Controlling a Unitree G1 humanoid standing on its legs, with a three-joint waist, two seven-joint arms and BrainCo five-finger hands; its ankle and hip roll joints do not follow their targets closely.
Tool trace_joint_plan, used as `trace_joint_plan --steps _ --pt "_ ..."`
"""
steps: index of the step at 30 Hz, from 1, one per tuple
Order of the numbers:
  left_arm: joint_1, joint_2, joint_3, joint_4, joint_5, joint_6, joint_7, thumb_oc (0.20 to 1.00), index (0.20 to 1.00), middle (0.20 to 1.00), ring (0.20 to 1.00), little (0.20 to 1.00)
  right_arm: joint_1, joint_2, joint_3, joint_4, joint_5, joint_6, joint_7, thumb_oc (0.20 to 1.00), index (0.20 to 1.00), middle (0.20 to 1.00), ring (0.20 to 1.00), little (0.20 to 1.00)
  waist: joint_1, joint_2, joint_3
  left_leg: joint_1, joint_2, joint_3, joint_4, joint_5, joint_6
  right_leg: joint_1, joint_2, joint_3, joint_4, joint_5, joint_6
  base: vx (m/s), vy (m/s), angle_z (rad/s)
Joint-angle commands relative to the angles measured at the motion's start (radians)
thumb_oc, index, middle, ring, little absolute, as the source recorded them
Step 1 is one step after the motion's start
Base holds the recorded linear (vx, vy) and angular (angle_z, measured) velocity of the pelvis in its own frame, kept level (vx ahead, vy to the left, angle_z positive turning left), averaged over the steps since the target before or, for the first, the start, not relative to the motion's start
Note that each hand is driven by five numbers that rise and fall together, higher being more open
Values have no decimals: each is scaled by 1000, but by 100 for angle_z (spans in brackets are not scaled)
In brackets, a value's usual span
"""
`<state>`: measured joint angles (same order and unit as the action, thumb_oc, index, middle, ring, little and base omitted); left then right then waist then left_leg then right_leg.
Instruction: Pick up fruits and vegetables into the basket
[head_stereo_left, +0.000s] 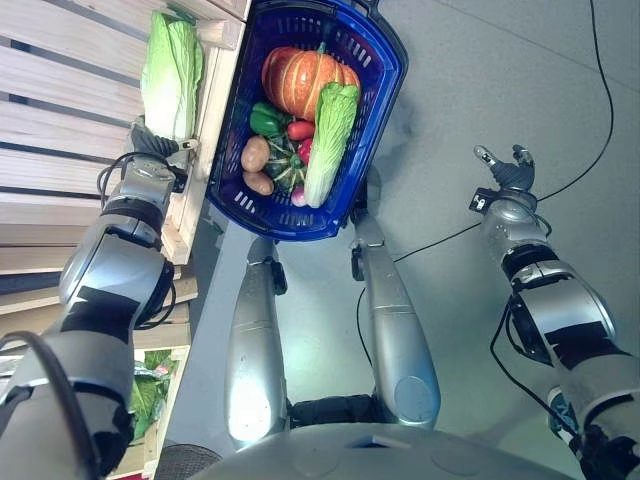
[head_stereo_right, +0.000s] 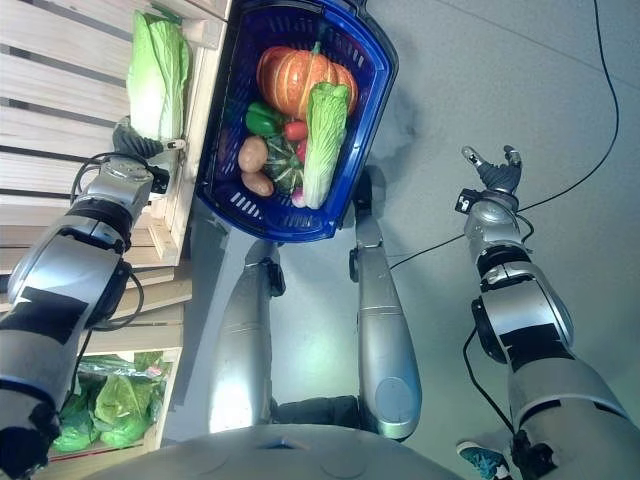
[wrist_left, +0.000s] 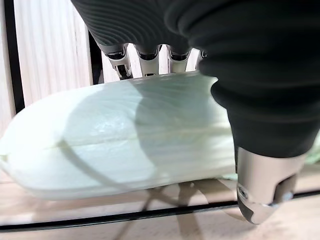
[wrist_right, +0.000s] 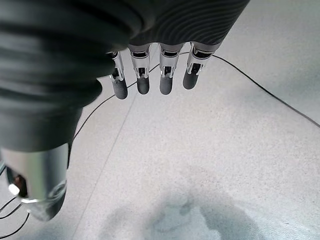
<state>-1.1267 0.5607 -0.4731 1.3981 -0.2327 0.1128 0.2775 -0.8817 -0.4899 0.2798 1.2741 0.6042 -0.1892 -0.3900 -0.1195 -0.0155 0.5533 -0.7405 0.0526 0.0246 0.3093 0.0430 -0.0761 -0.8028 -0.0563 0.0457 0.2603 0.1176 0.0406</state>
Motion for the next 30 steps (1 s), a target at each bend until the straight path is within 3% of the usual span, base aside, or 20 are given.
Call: trace_joint_plan --steps 1,11,12,13,14,30 --pt "27 -36 2 74 54 23 -6 1000 1000 1000 1000 1000 34 15 12 16 20 -17 -28 1000 1000 1000 1000 1000 11 -4 -33 -18 -38 6 -79 12 -2 17 55 -80 56 -128 24 0 0 0" --pt "19 -49 -13 75 83 37 -21 1000 1000 1000 1000 1000 29 23 15 20 23 -21 -31 1000 1000 1000 1000 1000 11 -10 -33 -24 -37 6 -77 11 -4 14 56 -79 53 -127 25 0 0 0" --pt "18 -51 -15 77 84 34 -29 953 953 953 953 953 27 23 15 22 23 -21 -32 1000 1000 1000 1000 1000 11 -10 -33 -26 -37 6 -76 11 -5 13 56 -79 53 -127 26 0 0 0" --pt "17 -50 -17 77 83 29 -33 357 357 357 357 357 26 23 15 23 24 -21 -31 1000 1000 1000 1000 1000 11 -10 -33 -25 -37 6 -78 12 -5 13 56 -79 52 -126 26 0 0 0" --pt "17 -50 -16 75 81 20 -41 200 200 200 200 200 26 24 14 24 22 -22 -32 1000 1000 1000 1000 1000 10 -10 -33 -24 -37 6 -80 12 -5 14 57 -79 51 -126 27 0 0 0" --pt "29 -46 -14 64 26 -44 -42 200 200 200 200 200 31 24 16 23 28 -27 -24 1000 1000 1000 1000 1000 12 -6 -33 -18 -38 7 -84 14 -5 18 57 -80 52 -126 28 0 0 0"
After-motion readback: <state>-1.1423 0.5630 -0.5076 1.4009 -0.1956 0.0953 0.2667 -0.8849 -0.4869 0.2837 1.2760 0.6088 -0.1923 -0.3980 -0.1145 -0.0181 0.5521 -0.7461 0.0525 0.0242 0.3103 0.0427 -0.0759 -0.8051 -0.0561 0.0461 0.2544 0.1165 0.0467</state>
